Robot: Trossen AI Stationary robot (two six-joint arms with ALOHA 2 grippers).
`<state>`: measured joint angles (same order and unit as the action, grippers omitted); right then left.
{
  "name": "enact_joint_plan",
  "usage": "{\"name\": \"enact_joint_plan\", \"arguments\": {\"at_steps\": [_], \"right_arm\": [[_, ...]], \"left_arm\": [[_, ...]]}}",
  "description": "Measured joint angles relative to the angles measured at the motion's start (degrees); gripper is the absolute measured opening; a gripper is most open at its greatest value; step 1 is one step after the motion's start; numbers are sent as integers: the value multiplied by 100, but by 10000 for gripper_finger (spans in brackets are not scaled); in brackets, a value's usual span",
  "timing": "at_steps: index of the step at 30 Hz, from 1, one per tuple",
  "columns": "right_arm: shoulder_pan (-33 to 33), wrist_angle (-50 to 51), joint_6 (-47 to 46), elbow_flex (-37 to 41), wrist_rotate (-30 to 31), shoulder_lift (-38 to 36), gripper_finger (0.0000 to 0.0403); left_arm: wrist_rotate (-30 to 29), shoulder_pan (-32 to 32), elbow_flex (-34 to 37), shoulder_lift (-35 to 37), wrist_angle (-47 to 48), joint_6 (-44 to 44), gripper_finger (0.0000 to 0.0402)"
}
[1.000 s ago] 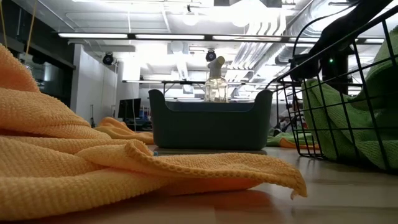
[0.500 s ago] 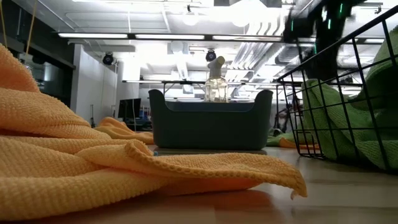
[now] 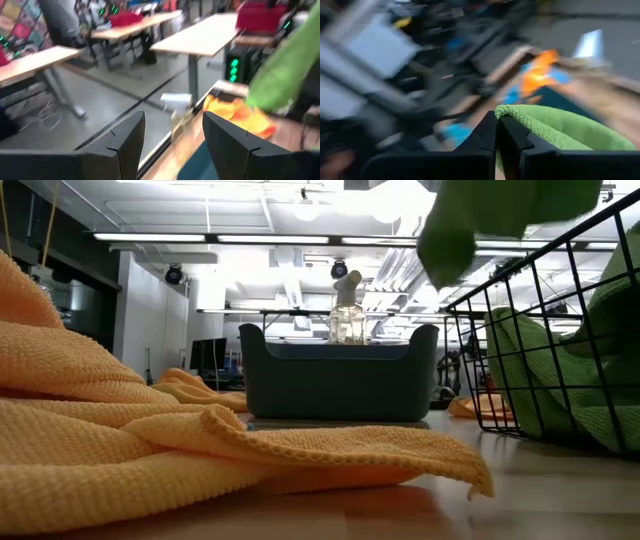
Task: Sort microfiber towel by color & place in baskets
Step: Put the green towel into the basket
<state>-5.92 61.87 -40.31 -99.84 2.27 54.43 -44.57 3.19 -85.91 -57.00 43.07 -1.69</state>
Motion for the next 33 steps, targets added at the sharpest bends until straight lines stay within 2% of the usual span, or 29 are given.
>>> {"name": "enact_joint_plan", "arguments": {"at_steps": [5,11,18,23,25,27,30,33], "right_arm": [[947,38,-958,61,-430,174,1],[1882,326,-2277,700,-1174,470,0],[2813,2040,-3765,1233,-1930,605,0],[3206,2843,-4594,858,-2219,550,0],[3261,2791,-4805,620,-2005,485,0],[3276,2812,-4923,337,-1484,475,0],[3273,2803,-4679,85,-680,490,0],[3254,2732,-4328,185,-30,542,0]], "left_arm": [[649,-66,-4,-43,-989,511,188],[795,-66,-4,-92,-1302,924,188],[792,-66,-2,-165,-1391,1251,188],[750,-120,-2,-172,-1447,1544,188],[727,-184,-2,-172,-1469,1578,188],[725,-260,-2,-170,-1469,1572,188],[726,-349,-2,-172,-1461,1524,188],[725,-402,-2,-193,-1453,1393,188]]}}
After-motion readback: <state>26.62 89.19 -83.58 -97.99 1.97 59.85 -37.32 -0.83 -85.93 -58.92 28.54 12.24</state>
